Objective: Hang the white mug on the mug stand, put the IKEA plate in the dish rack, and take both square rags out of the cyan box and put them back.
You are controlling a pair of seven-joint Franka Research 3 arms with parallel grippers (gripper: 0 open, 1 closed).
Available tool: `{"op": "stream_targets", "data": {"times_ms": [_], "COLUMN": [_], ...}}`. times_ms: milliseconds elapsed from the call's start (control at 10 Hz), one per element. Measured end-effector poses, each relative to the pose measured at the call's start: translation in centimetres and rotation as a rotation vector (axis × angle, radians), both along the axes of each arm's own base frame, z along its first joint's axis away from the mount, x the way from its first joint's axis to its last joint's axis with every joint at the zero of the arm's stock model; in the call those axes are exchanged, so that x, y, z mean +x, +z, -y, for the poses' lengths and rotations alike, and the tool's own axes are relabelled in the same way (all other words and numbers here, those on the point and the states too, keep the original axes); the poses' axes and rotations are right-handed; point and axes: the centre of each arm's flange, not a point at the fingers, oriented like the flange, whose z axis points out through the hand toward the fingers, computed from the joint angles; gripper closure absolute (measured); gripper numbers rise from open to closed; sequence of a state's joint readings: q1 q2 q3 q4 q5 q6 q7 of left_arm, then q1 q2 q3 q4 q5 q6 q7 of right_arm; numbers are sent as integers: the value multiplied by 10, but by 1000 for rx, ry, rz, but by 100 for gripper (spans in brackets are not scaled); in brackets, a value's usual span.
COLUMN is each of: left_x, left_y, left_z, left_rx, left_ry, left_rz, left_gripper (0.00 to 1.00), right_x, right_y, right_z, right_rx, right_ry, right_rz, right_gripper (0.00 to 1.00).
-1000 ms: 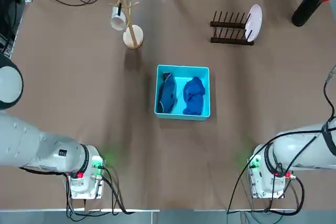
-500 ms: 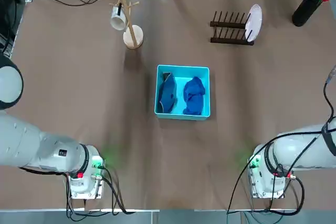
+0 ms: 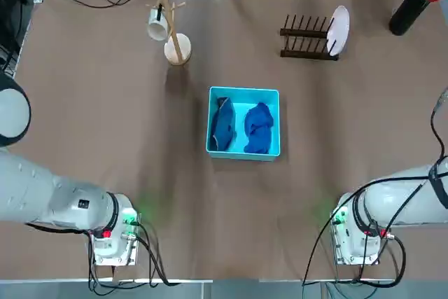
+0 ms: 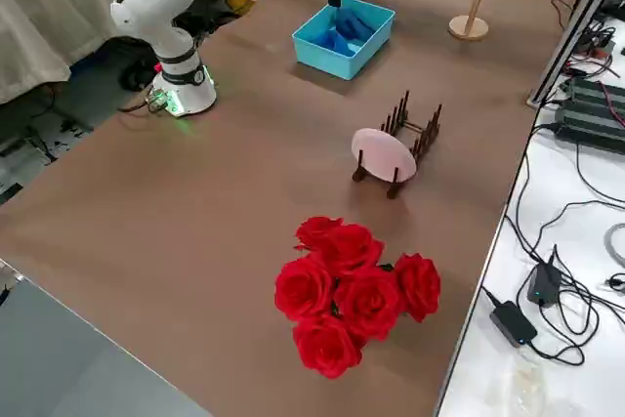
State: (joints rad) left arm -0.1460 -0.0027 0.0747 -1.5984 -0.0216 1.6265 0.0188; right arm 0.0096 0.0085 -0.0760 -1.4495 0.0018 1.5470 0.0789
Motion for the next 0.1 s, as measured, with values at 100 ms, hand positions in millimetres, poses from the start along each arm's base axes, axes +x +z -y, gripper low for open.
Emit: {"op": "stream_targets", "data": {"times_ms": [100], "left_x": [0], "left_y": [1], "left_z": [0], "left_rx": [0], "left_ry": [1], "left_rz": [1], "left_gripper": [1], "right_x": [0], "right_y": [0], "right_z": [-1], "right_rx": [0], "right_ry": [3], "right_rz": [-1], "right_gripper": [0]}}
